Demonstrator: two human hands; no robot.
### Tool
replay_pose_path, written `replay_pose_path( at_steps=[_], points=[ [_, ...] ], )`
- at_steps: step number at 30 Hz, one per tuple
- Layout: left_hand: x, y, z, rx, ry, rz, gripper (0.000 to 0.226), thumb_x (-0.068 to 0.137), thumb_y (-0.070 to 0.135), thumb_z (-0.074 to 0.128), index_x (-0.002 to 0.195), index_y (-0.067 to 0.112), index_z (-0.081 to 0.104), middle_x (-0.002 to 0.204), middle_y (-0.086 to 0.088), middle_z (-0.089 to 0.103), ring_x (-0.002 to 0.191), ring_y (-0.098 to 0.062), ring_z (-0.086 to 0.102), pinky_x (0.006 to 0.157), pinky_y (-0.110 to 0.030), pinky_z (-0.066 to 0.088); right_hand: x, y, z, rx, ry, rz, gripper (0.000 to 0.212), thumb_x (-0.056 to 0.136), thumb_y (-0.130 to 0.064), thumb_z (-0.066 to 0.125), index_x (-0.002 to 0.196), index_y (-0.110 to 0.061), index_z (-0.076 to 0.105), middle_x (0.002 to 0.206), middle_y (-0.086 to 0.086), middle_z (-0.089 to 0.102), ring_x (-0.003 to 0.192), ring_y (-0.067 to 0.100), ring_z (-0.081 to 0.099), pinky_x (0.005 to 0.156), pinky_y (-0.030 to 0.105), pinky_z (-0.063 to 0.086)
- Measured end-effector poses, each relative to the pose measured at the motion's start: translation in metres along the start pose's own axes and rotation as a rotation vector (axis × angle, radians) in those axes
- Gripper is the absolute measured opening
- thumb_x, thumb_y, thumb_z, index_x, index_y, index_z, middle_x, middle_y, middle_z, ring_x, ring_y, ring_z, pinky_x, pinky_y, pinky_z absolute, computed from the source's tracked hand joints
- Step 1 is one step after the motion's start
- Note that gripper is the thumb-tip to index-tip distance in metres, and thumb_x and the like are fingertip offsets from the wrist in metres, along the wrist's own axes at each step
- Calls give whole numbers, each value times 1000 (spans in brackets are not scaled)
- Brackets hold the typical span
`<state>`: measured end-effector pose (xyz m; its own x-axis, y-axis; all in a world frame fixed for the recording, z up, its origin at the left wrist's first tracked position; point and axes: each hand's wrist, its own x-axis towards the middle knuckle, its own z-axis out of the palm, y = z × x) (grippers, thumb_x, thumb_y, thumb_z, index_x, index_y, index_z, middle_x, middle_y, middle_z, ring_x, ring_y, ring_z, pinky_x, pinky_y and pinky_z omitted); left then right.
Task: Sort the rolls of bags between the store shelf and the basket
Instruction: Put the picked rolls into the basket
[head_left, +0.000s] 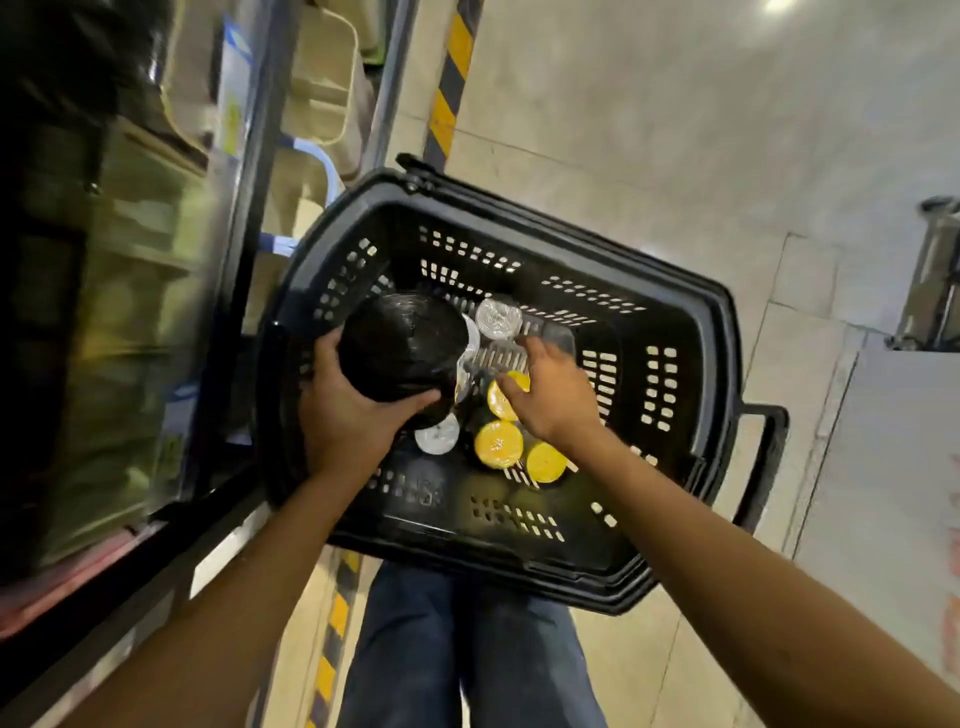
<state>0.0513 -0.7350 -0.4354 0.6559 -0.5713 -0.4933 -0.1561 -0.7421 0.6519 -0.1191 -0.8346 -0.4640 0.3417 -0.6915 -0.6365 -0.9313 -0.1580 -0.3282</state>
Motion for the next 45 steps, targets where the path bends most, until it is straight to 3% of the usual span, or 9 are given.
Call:
replay_pose_path(
  at_steps=[3,7,10,13,24,34,37,41,45],
  points=[
    [-23,35,-32,11,18,28,98,46,29,93,129,19,43,128,-6,56,118,-22,52,95,-30,41,-43,-19,-42,-81,34,-38,53,93,-42,49,136,-12,39,133,13,50,119,32,48,97,40,41],
    [-62,76,-70,-29,73,63,96,44,33,93,126,19,46,113,5,59,106,-14,57,89,-25,43,-96,-44,-99,-118,80,-134,55,94,-42,48,139,-13,37,134,11,49,123,29,45,101,37,37],
    [-97,99,-92,-61,139,97,102,38,47,90,126,22,45,118,-3,62,111,-23,59,97,-36,47,-134,-58,-138,-134,108,-209,55,94,-40,48,140,-14,36,136,10,48,124,28,44,100,35,36],
    [-139,121,-114,-39,200,78,100,43,37,93,129,20,45,122,-6,62,114,-24,58,96,-36,46,-168,-70,-170,-198,119,-306,53,94,-40,48,138,-12,37,135,11,49,122,30,46,99,36,35],
    [-349,116,-135,-307,710,29,97,43,34,94,126,16,48,119,-1,62,111,-17,57,96,-34,46,-309,-89,-207,-369,54,-870,55,95,-36,49,141,-10,34,137,12,47,124,28,46,100,36,38],
    [-583,31,-162,-506,1261,-286,92,47,24,94,127,16,50,112,6,58,107,-12,53,93,-26,42,-485,-146,-121,-562,-174,-1446,57,94,-40,49,142,-14,33,142,8,44,130,24,40,106,33,32],
    [-654,-15,-159,-560,1442,-391,97,38,41,93,123,22,51,114,3,63,109,-20,58,96,-40,48,-548,-161,-72,-642,-271,-1611,59,95,-41,49,145,-16,31,146,6,40,133,23,38,109,34,32],
    [-753,-78,-143,-673,1649,-519,101,30,57,87,120,30,50,115,5,64,109,-17,61,95,-43,49,-639,-167,1,-759,-390,-1782,54,96,-40,46,142,-16,33,143,7,42,130,26,40,103,37,37],
    [-851,-131,-123,-698,1829,-699,96,42,27,95,126,19,49,114,3,62,108,-18,59,93,-30,46,-732,-154,83,-820,-546,-1907,51,94,-38,51,138,-17,38,136,8,48,122,26,48,96,35,39]
  ],
)
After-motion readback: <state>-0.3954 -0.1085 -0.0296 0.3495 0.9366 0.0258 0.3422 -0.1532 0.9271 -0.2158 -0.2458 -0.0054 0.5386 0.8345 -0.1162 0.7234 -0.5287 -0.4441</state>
